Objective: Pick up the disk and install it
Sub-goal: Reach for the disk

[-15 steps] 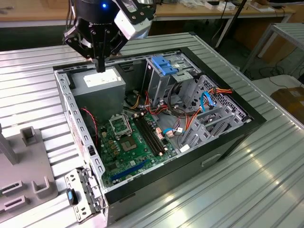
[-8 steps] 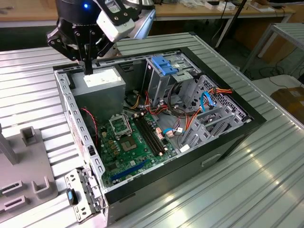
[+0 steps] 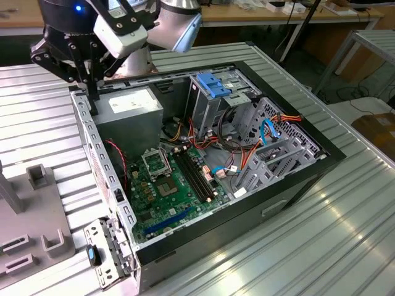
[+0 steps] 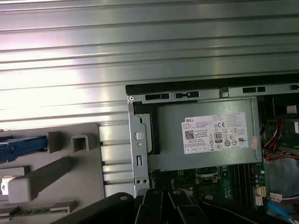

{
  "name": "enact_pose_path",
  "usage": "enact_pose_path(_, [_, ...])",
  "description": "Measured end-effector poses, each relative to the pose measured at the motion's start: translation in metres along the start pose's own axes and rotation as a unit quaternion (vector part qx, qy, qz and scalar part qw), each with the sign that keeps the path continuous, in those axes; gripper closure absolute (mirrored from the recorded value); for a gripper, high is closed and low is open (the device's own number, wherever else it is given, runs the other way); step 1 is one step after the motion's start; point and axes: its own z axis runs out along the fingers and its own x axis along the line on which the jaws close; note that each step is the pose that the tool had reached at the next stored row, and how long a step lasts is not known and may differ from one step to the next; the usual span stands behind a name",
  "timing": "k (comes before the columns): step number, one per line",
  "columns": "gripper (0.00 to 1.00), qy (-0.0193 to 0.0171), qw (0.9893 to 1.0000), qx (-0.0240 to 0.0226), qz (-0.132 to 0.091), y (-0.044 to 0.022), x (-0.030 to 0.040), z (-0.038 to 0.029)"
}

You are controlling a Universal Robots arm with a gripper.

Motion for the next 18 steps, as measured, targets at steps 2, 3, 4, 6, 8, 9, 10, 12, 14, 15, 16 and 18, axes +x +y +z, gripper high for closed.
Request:
enact_pose_path(2, [0.89, 0.0, 1.0, 0.0, 0.0, -0.0008, 0.0109, -0.0003])
enact_pose_path(3, [0.89, 0.0, 1.0, 0.0, 0.0, -0.0012, 0.0159, -0.0004])
enact_pose_path(4, [0.89, 0.0, 1.0, 0.0, 0.0, -0.0019, 0.0246, -0.0007])
enact_pose_path(6, [0.89, 0.0, 1.0, 0.0, 0.0, -0.0023, 0.0313, -0.0008])
enact_pose_path(8, [0.89, 0.0, 1.0, 0.0, 0.0, -0.0028, 0.0375, -0.001])
enact_pose_path(9, [0.89, 0.0, 1.0, 0.0, 0.0, -0.003, 0.0406, -0.0011])
enact_pose_path(10, [0.89, 0.0, 1.0, 0.0, 0.0, -0.0032, 0.0433, -0.0012])
enact_pose_path(12, [0.89, 0.0, 1.0, 0.0, 0.0, -0.0036, 0.0496, -0.0013])
enact_pose_path(14, [0.89, 0.0, 1.0, 0.0, 0.0, -0.0042, 0.0581, -0.0016])
enact_pose_path(15, [0.89, 0.0, 1.0, 0.0, 0.0, -0.0047, 0.0651, -0.0018])
enact_pose_path(16, [0.89, 0.0, 1.0, 0.0, 0.0, -0.005, 0.069, -0.0019])
enact_pose_path(18, [0.89, 0.0, 1.0, 0.0, 0.0, -0.0055, 0.0774, -0.0021])
